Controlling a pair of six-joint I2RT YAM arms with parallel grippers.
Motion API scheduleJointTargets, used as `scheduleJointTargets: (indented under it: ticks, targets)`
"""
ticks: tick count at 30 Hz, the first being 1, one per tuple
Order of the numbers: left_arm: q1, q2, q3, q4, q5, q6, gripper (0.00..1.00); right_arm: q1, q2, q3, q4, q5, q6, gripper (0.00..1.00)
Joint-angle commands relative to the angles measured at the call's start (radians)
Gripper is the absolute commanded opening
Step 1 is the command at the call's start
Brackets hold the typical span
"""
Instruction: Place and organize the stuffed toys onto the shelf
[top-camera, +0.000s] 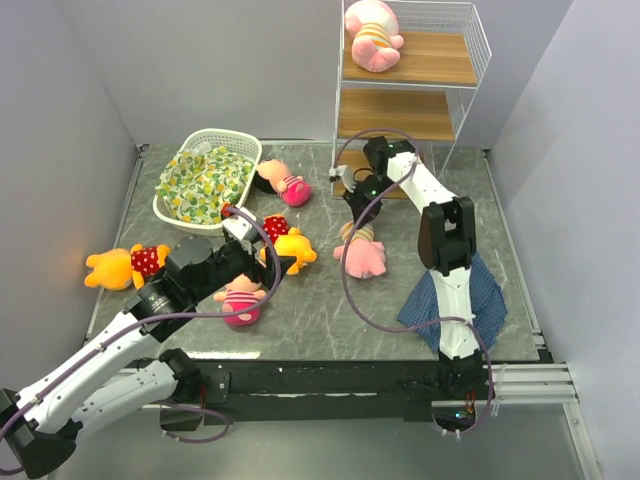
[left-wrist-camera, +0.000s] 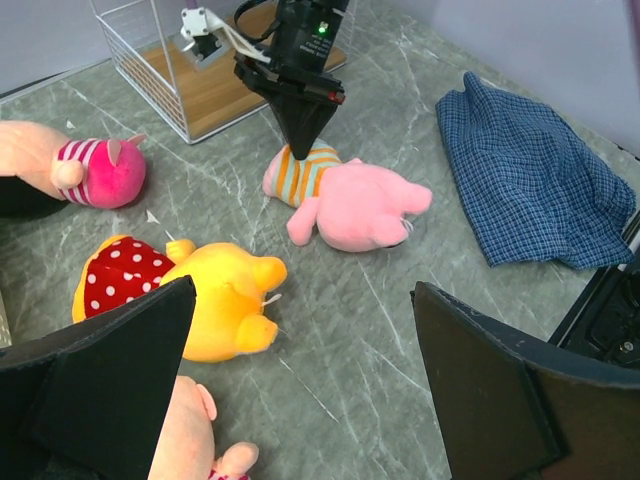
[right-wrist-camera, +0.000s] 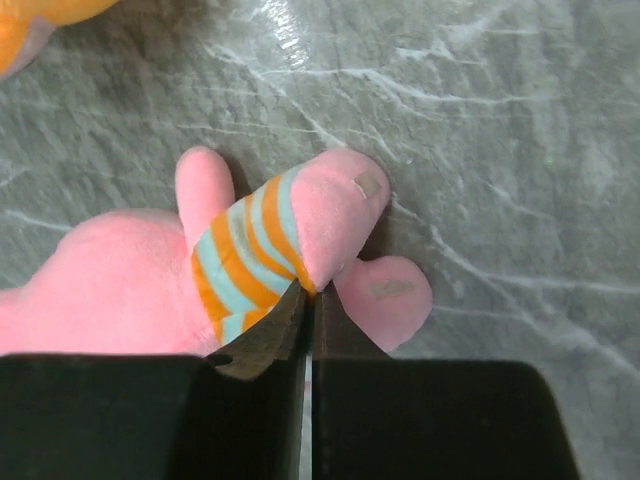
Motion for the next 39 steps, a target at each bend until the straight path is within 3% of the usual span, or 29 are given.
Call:
scheduleJointTargets:
  ticks: [1, 6, 12, 17, 20, 23, 24, 27, 30, 39]
  targets:
    - [0.001, -0.006, 0.008, 0.038, -0.030, 0.016, 0.96, 0.020, -0.228, -0.062, 0.139, 0.026, 0.090, 0.00]
    - [-0.001, -0.015, 0.007, 0.037, -0.052, 0.013, 0.96, 0.103, -0.512, -0.317, 0.460, 0.157, 0.224, 0.00]
    - [0.001, -0.038, 0.002, 0.040, -0.084, 0.004, 0.97, 0.247, -0.788, -0.441, 0.621, 0.521, 0.278, 0.00]
    - [-0.001, -0.052, 0.000, 0.043, -0.107, 0.001, 0.96, 0.352, -0.974, -0.458, 0.680, 0.756, 0.239, 0.00]
    - [0.001, -0.058, 0.002, 0.038, -0.121, 0.001, 0.96, 0.416, -1.086, -0.504, 0.810, 0.880, 0.166, 0.00]
    - [0.001, -0.071, -0.001, 0.038, -0.122, 0.001, 0.96, 0.447, -1.175, -0.581, 1.034, 0.955, 0.059, 0.00]
    - [0.001, -0.072, -0.001, 0.038, -0.121, 0.000, 0.96, 0.447, -1.202, -0.622, 1.179, 0.992, -0.001, 0.00]
    - [0.001, -0.077, -0.001, 0.035, -0.124, -0.002, 0.96, 0.444, -1.218, -0.673, 1.423, 1.038, -0.105, 0.00]
    - [0.001, -0.080, -0.001, 0.037, -0.125, -0.002, 0.96, 0.439, -1.178, -0.620, 1.544, 1.075, -0.234, 0.00]
    - [0.001, -0.086, -0.001, 0.038, -0.116, -0.004, 0.97, 0.277, -1.089, -0.451, 1.616, 0.991, -0.326, 0.00]
